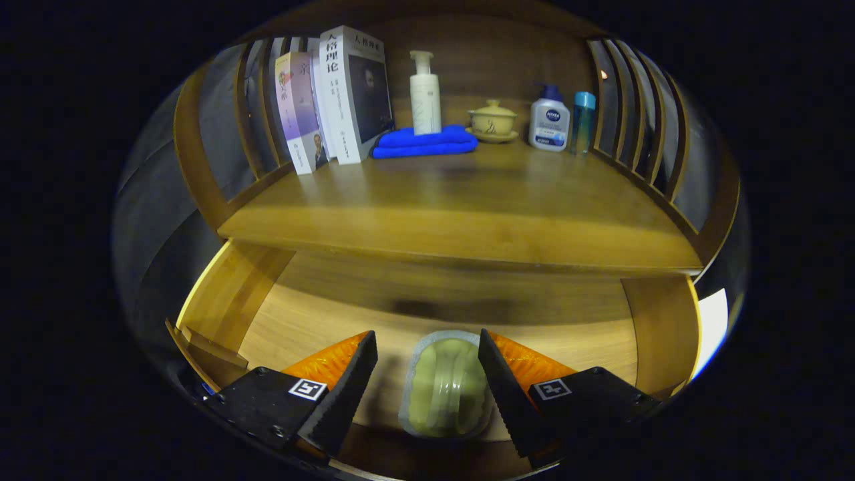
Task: Pull open the drawer, take out the items inside it, and place them on the countertop above the cabinet.
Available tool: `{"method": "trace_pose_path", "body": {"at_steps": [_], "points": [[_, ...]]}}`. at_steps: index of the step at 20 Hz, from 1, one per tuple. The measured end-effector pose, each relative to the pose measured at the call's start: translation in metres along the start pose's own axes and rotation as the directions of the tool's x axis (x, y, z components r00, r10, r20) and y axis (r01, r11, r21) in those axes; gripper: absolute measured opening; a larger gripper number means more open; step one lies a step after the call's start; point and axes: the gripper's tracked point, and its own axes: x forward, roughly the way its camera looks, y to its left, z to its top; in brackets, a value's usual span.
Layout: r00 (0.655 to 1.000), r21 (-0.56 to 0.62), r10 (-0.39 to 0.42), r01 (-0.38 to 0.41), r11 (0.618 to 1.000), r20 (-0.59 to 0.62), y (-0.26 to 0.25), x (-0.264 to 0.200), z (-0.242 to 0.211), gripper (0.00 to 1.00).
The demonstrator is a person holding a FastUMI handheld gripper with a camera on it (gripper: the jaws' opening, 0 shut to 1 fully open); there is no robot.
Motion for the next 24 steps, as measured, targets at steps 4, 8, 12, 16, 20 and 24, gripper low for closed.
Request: {"method": "trace_pose_path", "body": {"at_steps": [4, 8, 12, 16, 20, 24], "points": [[0.998, 0.016, 0.018, -0.017, 1.0, -0.053, 0.001, 0.007, -0.01, 0.82], [0.996, -0.037, 0.005, -0.009, 0.999, -0.093, 0.0, 0.006, -0.014, 0.59], [0.998, -0.017, -0.014, 0.013, 1.0, -0.066, -0.005, 0.011, -0.012, 0.35], [1.0, 0.004, -0.011, 0.011, 1.0, -0.008, -0.002, 0.007, -0.008, 0.2], [0.997, 0.002, 0.026, -0.026, 1.0, 0.07, 0.011, -0.003, 0.002, 0.2], [0.981, -0.036, -0.01, 0.017, 0.999, 0.194, 0.009, -0.028, 0.025, 0.2]]}}
